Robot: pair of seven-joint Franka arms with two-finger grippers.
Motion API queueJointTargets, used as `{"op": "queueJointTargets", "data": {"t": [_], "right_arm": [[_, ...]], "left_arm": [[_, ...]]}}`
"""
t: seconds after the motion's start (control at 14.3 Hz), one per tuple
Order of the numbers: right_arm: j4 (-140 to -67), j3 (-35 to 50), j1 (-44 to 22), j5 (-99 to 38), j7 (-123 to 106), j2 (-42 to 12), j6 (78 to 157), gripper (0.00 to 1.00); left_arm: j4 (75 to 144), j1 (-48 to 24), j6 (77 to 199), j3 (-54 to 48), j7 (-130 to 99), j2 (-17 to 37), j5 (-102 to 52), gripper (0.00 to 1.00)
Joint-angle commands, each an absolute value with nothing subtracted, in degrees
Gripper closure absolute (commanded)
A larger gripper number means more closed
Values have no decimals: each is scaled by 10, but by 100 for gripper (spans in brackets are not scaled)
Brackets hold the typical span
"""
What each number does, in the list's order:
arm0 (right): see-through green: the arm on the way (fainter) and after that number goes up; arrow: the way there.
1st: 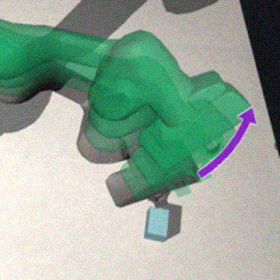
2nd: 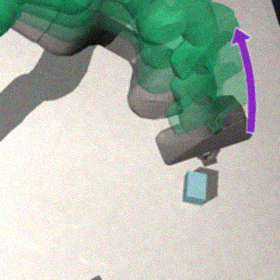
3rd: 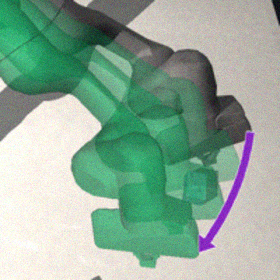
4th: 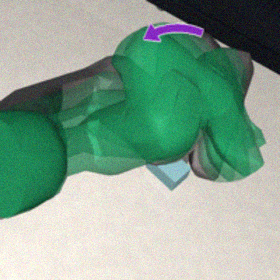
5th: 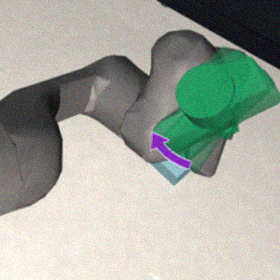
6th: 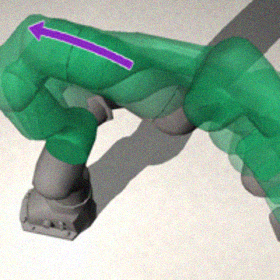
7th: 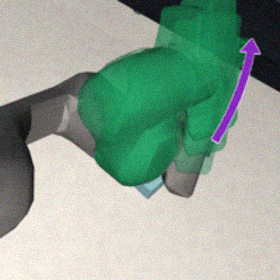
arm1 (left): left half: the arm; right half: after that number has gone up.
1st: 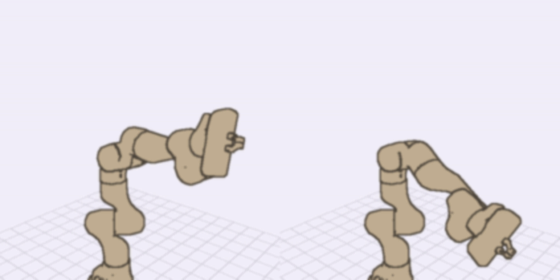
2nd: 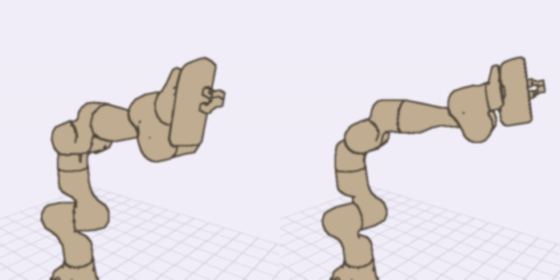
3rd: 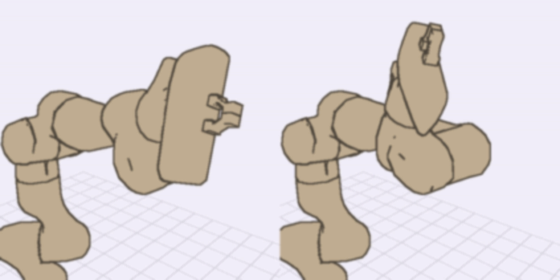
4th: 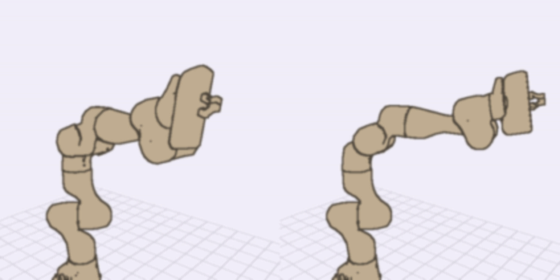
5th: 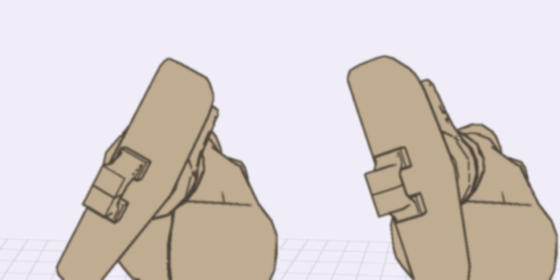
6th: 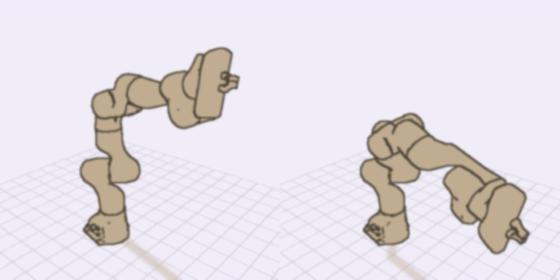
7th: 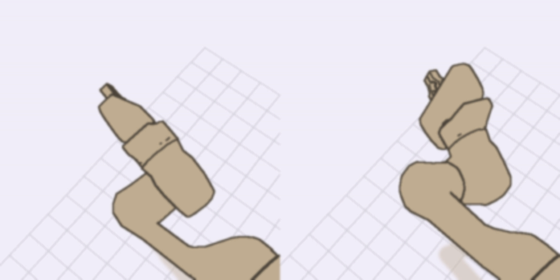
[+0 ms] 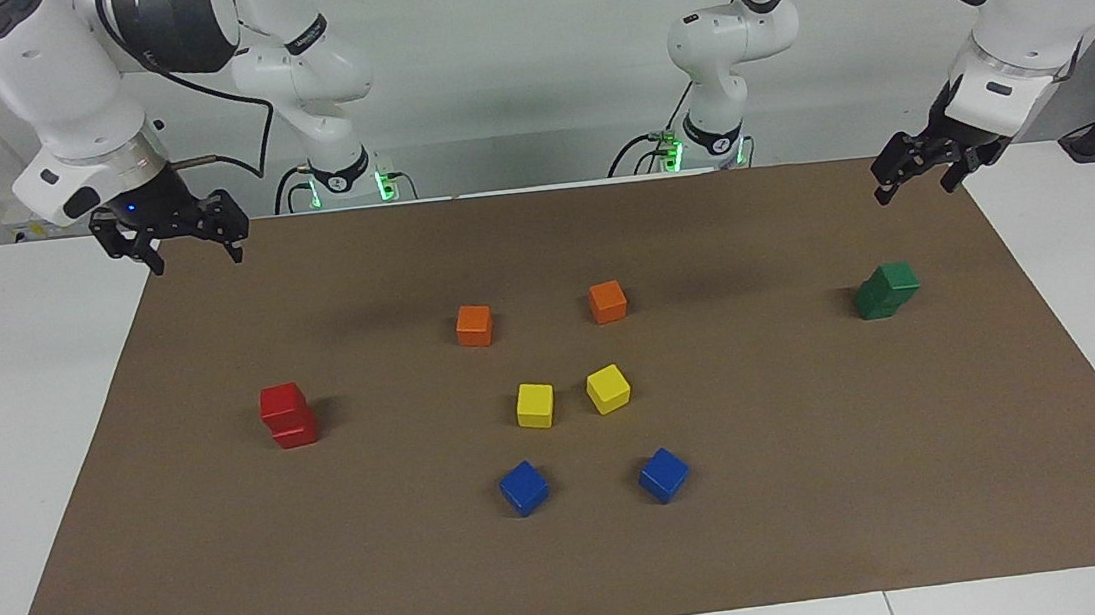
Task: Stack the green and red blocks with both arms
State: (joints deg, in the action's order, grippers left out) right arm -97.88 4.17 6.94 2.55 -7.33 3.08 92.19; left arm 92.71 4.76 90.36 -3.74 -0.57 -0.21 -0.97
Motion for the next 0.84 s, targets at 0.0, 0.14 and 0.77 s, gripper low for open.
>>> {"op": "queueJointTargets", "data": {"t": [0.0, 0.14, 0.77], "right_arm": [[-964, 46, 79, 12, -85, 24, 909, 0], [-965, 46, 79, 0, -82, 23, 909, 0], [-967, 46, 78, -11, -75, 24, 909, 0]], "left_arm": [[922, 47, 898, -34, -10, -3, -16, 0], [919, 47, 897, -34, -11, -2, -19, 0], [921, 42, 899, -33, -15, -3, -25, 0]]}}
